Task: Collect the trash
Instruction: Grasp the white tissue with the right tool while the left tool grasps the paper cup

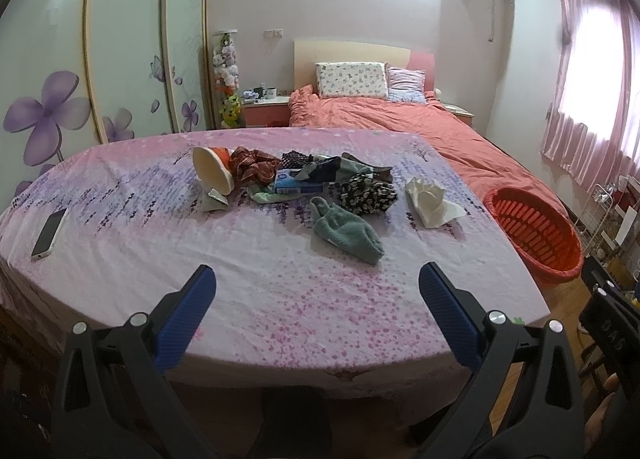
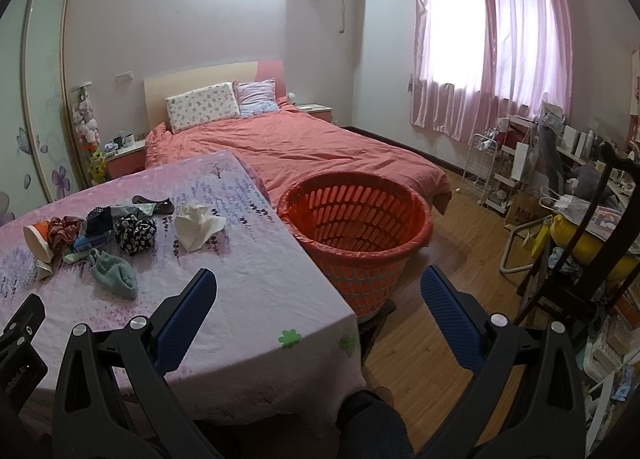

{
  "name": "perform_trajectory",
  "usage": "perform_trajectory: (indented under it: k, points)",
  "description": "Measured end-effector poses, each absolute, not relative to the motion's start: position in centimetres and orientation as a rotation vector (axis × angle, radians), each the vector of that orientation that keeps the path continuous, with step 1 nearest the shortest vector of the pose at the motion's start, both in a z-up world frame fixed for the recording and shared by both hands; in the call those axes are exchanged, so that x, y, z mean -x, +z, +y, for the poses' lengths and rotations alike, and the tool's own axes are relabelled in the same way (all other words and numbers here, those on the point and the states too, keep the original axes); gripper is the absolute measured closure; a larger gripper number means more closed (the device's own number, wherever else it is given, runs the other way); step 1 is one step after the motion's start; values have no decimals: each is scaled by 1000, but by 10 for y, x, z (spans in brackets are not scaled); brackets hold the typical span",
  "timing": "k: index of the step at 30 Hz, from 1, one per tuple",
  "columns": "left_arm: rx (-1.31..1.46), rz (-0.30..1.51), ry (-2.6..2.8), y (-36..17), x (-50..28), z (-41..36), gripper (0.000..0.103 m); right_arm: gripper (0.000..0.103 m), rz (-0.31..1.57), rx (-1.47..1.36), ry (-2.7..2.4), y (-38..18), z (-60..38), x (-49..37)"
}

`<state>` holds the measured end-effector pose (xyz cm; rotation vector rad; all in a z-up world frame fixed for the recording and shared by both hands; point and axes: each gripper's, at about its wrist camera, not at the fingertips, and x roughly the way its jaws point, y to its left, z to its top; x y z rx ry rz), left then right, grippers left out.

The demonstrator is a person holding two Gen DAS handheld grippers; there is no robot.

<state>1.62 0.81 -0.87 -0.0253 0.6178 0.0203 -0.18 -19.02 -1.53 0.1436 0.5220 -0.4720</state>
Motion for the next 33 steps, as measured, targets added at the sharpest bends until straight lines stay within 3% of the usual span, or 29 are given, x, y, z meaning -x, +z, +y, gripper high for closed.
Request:
perform_trajectory:
  k: [13, 19, 27, 31, 33]
  points:
    - [88, 685, 98, -39, -79, 70, 4, 2, 603, -148, -319, -35, -184, -58]
    - [107, 689, 156, -45, -122, 115, 8, 7, 629, -256, -164, -46, -187, -100]
    - [180, 720, 146, -56, -195, 176, 26, 22, 700, -226, -98, -59, -170, -178]
    - [218, 733, 137, -59, -220, 196, 30, 28, 768, -256, -83, -69, -167, -205]
    - [200, 734, 147, -60, -230, 199, 33, 38, 804, -263, -83, -75, -167, -215]
